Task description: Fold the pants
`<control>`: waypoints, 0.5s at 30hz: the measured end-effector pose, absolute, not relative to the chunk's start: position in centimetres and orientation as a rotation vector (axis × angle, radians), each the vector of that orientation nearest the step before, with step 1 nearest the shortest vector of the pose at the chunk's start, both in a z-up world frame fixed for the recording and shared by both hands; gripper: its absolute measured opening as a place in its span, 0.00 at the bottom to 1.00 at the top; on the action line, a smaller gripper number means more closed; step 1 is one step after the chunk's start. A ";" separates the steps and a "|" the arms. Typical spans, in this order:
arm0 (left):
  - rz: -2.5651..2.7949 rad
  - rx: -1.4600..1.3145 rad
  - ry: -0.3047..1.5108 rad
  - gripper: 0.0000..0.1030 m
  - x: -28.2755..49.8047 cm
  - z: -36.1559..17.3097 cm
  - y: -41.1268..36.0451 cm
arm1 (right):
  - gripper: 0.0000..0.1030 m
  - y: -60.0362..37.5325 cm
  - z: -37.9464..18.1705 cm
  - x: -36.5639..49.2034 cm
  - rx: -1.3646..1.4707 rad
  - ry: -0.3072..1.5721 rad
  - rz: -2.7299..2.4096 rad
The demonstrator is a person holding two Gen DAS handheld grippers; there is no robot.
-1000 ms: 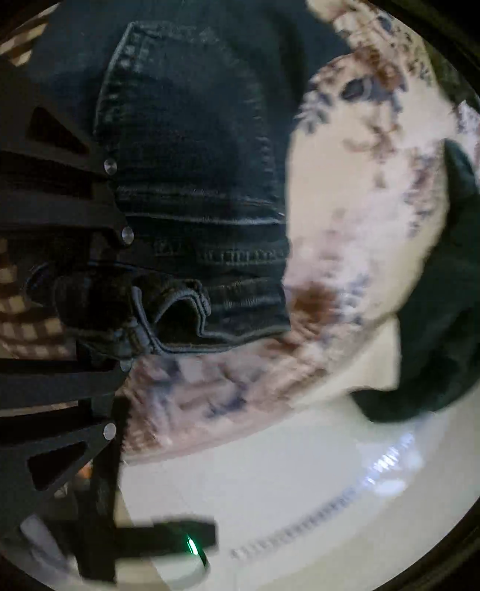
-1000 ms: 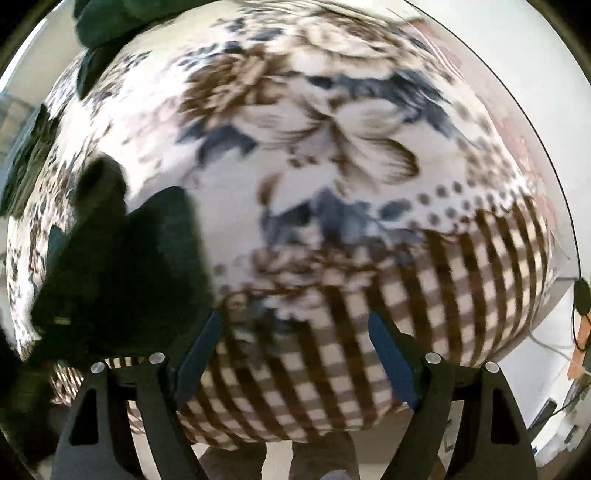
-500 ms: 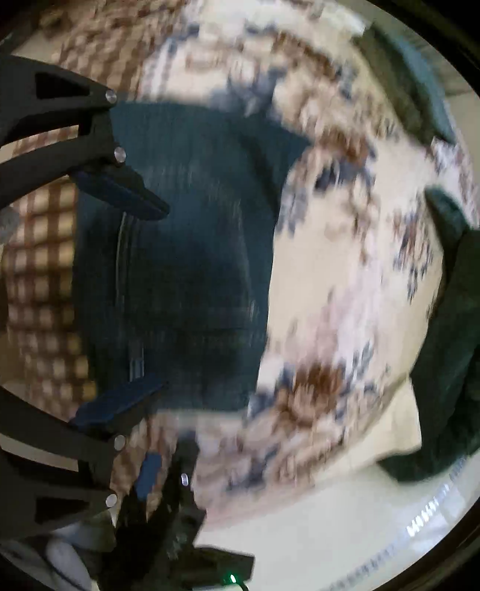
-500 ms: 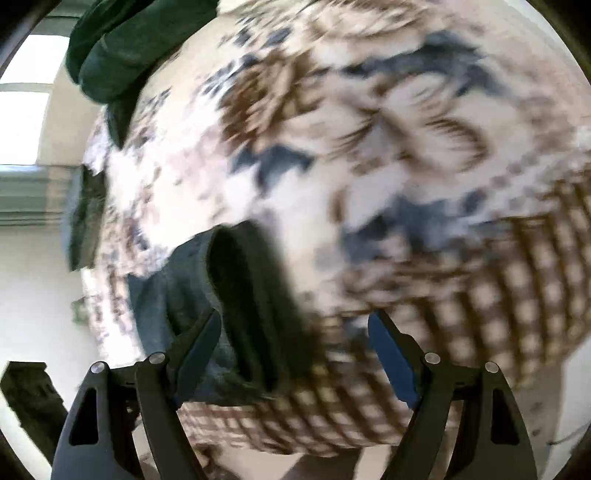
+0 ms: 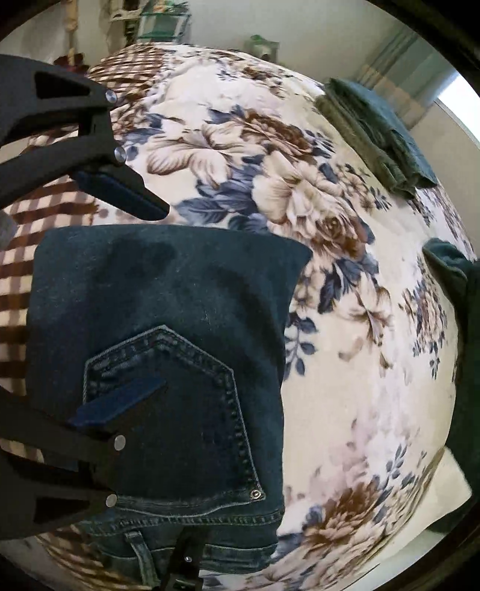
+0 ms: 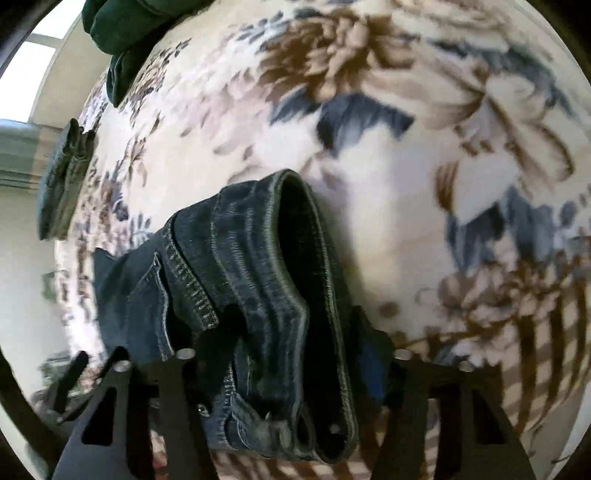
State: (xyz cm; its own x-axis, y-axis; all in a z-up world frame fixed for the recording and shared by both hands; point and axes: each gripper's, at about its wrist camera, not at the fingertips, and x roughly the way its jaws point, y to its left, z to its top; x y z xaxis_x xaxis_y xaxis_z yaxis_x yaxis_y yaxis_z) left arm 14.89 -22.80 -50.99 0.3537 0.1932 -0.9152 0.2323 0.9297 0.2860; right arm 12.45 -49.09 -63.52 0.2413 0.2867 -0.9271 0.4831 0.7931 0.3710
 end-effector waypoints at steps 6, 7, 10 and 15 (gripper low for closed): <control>-0.045 0.430 1.209 0.83 14.6 -51.1 -23.5 | 0.34 -47.4 -61.8 12.1 0.583 1.305 -0.221; -0.047 0.427 1.208 0.83 14.6 -51.1 -23.4 | 0.32 -47.2 -61.7 12.1 0.575 1.302 -0.225; -0.046 0.424 1.206 0.83 14.8 -51.1 -23.3 | 0.28 -47.5 -61.2 11.8 0.562 1.294 -0.223; -0.042 0.374 1.232 0.83 15.5 -51.1 -22.6 | 0.23 -47.5 -60.0 11.3 0.522 1.270 -0.199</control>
State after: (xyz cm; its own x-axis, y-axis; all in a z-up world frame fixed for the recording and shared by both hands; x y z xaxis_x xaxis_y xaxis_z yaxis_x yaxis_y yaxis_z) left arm 15.48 -22.61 -51.05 0.3401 0.1687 -0.9251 0.2313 0.9386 0.2561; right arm 11.33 -47.47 -60.03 0.2982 0.1408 -0.9441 0.4223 0.8675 0.2628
